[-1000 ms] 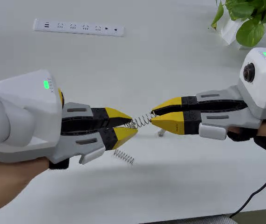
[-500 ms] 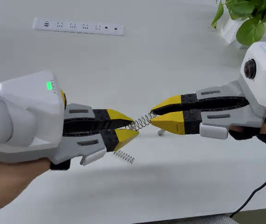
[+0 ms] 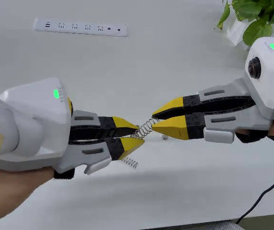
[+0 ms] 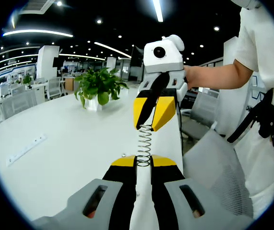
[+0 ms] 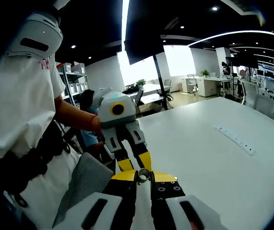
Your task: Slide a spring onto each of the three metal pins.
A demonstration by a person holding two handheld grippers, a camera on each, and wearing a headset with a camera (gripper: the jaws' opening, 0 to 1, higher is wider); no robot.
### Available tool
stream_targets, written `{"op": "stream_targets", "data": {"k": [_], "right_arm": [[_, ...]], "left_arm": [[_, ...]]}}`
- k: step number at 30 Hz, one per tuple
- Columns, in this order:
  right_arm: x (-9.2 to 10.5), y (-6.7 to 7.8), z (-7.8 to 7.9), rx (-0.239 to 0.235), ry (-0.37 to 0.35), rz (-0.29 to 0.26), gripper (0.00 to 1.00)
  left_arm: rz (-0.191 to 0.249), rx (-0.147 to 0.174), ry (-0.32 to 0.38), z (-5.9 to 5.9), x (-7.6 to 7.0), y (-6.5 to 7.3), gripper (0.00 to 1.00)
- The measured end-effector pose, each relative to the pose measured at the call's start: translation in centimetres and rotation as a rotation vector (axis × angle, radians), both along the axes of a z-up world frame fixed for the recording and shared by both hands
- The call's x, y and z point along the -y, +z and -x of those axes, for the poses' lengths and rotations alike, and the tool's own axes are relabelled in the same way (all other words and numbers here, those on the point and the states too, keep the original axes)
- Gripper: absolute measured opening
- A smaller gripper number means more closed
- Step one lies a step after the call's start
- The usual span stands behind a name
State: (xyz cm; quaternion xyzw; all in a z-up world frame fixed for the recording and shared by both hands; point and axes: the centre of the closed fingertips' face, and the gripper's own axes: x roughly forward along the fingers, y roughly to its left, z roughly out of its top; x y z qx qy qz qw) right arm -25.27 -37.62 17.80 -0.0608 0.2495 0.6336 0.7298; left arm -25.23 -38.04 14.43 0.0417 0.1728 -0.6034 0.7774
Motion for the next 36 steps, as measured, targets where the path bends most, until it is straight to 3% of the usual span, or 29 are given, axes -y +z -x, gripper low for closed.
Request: {"op": "stream_targets", "data": {"k": [10, 20, 25, 30, 36], "right_arm": [[0.1, -0.1, 0.2, 0.023, 0.053, 0.06, 0.06], [0.1, 0.0, 0.2, 0.017, 0.079, 0.081, 0.07], [0.2, 0.0, 0.1, 0.016, 0.101, 0.111, 0.13], [0.3, -0.1, 0.4, 0.052, 0.209, 0.219, 0.17], [-0.3, -1.0, 1.2, 0.121, 0.408, 0.381, 0.18]], "left_arm": [[0.007, 0.002, -0.006, 0.3, 0.3, 0.0, 0.06], [0.032, -0.007, 0.005, 0.3, 0.3, 0.1, 0.06], [0.035, -0.007, 0.009, 0.3, 0.2, 0.1, 0.06], [0.032, -0.004, 0.009, 0.3, 0.3, 0.0, 0.06], [0.024, 0.002, 0.003, 0.4, 0.6, -0.3, 0.06]]}}
